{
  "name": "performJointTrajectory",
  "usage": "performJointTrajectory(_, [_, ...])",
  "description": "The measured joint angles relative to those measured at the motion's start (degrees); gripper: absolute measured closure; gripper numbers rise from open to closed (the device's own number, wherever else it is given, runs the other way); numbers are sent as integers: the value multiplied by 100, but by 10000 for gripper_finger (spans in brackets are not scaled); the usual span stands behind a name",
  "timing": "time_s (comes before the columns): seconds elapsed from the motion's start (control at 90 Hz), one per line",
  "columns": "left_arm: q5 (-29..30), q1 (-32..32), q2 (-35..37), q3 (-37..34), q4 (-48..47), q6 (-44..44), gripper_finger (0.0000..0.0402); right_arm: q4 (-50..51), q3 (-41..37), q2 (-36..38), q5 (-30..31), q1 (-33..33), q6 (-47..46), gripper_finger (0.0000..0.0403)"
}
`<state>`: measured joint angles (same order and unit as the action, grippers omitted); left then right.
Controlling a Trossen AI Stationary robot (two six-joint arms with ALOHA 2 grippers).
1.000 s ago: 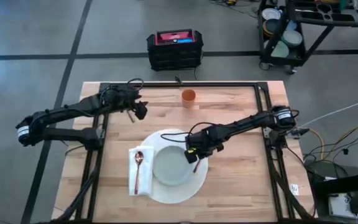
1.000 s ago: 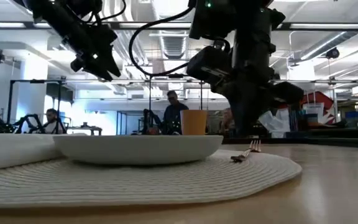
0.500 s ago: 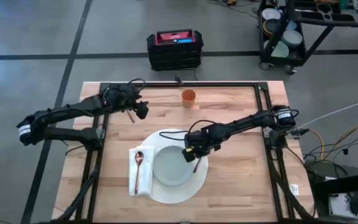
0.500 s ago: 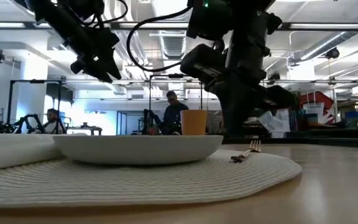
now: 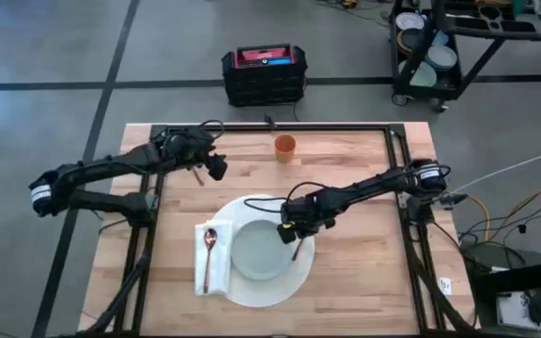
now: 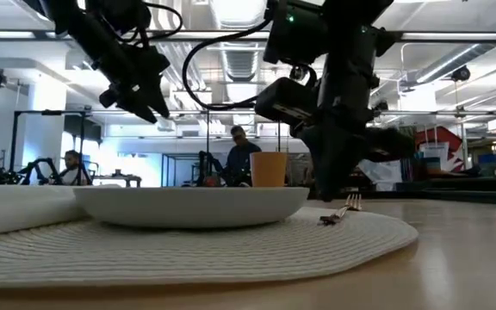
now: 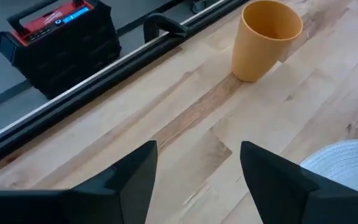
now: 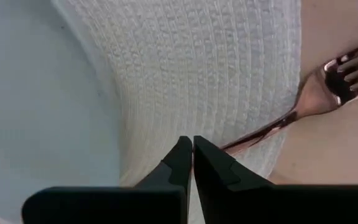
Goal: Set table place
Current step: Adjust the white mat on the table
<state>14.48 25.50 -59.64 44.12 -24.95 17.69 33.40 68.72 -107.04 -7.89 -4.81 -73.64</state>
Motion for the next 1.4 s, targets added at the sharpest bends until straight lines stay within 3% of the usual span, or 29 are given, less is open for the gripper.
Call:
performJointTrajectory(0.522, [-2,0,0,0,-2,42,184,-328,-65,-253,-308,-119,-244,403])
performJointTrajectory(1.144, [-1,0,-2,0,-29,-90,184,858,116,37,-589,-408,83,403])
performJointTrajectory(1.4, [-2,0,-2,0,-31,-92,184,568,123,44,-604,-407,-46,403])
